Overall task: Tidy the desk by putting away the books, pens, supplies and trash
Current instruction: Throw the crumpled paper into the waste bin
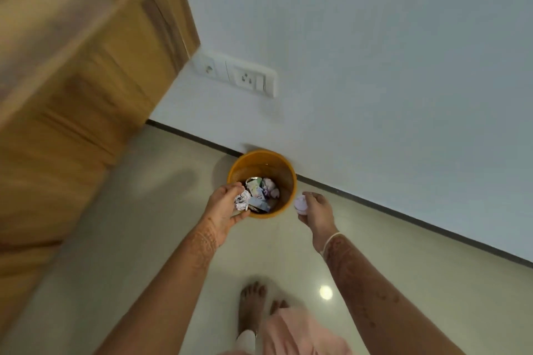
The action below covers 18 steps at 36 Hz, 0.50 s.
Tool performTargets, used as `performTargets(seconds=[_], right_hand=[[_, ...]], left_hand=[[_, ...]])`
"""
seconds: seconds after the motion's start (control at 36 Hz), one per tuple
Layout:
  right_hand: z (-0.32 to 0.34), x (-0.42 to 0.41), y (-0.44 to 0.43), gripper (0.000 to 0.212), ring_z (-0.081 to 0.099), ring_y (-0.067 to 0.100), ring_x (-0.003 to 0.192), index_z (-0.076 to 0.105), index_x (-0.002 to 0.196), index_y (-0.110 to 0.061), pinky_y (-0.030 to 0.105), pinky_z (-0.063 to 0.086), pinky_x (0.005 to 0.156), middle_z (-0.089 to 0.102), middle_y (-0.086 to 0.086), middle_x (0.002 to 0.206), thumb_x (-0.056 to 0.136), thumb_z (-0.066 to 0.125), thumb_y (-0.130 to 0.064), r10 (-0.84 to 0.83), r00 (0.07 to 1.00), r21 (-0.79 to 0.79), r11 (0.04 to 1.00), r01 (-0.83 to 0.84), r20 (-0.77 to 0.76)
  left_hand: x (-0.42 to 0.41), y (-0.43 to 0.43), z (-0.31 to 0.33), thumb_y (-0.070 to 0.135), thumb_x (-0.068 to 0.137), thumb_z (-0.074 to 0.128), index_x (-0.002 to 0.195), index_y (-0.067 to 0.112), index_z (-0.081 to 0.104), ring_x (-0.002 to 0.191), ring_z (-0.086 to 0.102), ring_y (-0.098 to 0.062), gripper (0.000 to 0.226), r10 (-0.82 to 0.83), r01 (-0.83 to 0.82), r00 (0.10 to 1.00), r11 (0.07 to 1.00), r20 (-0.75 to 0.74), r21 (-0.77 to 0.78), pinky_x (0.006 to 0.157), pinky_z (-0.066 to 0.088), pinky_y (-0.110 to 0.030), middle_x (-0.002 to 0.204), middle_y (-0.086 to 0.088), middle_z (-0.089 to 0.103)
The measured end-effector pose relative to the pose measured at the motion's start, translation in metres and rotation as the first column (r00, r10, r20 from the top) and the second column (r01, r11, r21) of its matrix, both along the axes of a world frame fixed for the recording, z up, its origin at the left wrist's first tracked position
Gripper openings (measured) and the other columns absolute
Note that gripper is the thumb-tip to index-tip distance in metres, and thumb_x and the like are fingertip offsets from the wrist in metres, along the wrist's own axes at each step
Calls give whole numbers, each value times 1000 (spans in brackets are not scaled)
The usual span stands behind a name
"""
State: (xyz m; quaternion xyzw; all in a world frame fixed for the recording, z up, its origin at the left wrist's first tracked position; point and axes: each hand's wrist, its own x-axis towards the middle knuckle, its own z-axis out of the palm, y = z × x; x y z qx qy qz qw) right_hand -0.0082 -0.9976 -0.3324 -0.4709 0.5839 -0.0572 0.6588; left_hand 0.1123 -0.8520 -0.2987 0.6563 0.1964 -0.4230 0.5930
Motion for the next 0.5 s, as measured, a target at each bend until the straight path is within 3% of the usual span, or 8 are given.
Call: performTargets(seconds=[0.11,0.19,0.25,0.36,0.5], right_hand=[[-87,17,-6,19,60,17,85,61,107,-12,27,51,71,64,6,95,98,49,-22,-11,1000,8,1000,12,-29],[-149,37,-12,18,65,23,93,64,96,-22,42,54,89,68,5,96,94,50,-33,-18,997,-55,998,14,-73],[-184,48,-17,22,65,26,98,66,95,-26,47,52,93,70,6,103,90,49,-40,-20,996,-96,995,11,-90],[-221,62,-23,33,64,27,97,67,112,-22,46,54,90,68,4,106,95,45,-40,-131,983,-133,985,114,-130],[-240,59,-25,25,68,30,89,63,104,-27,48,56,84,68,7,99,95,42,-39,-186,966,-169,973,157,-178]], left_hand=[[9,-25,-89,19,97,54,98,19,58,93,61,-23,4,-46,48,999,996,-29,70,65,53,-32,112,-10,62],[16,-49,-150,20,98,53,108,17,56,98,60,-24,11,-66,70,996,994,-54,83,72,55,-35,116,-9,61],[21,-62,-185,20,99,53,114,17,56,103,59,-25,16,-79,85,994,992,-72,88,75,54,-36,120,-10,60],[28,-81,-235,22,100,52,136,20,50,110,57,-24,36,-110,118,987,991,-115,67,73,52,-34,129,-6,57],[25,-84,-249,23,100,51,134,20,50,109,51,-21,34,-130,138,983,989,-126,53,86,48,-35,126,-4,51]])
